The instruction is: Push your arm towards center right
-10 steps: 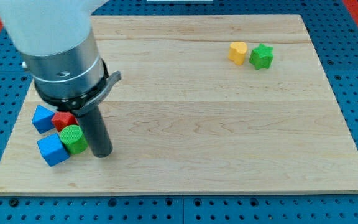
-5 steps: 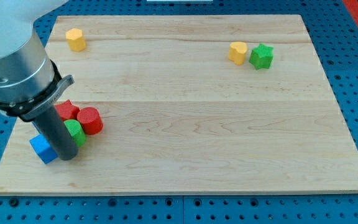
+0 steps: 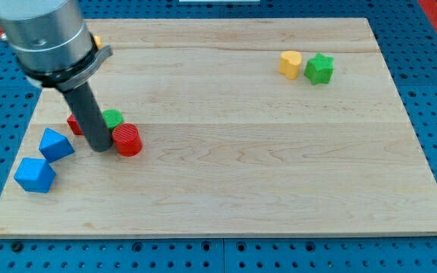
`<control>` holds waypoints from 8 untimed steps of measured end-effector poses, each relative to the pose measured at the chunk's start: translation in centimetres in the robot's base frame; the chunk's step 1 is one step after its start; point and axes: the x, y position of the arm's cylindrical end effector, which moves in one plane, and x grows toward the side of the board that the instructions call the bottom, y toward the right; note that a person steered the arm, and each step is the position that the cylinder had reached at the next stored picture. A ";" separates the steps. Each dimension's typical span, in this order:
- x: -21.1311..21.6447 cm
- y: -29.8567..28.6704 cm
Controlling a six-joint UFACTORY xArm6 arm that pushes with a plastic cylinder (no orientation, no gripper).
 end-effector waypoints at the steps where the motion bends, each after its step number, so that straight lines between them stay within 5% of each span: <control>1: -2.6 0.5; 6: -11.4 -4.1; 8: -13.2 9.4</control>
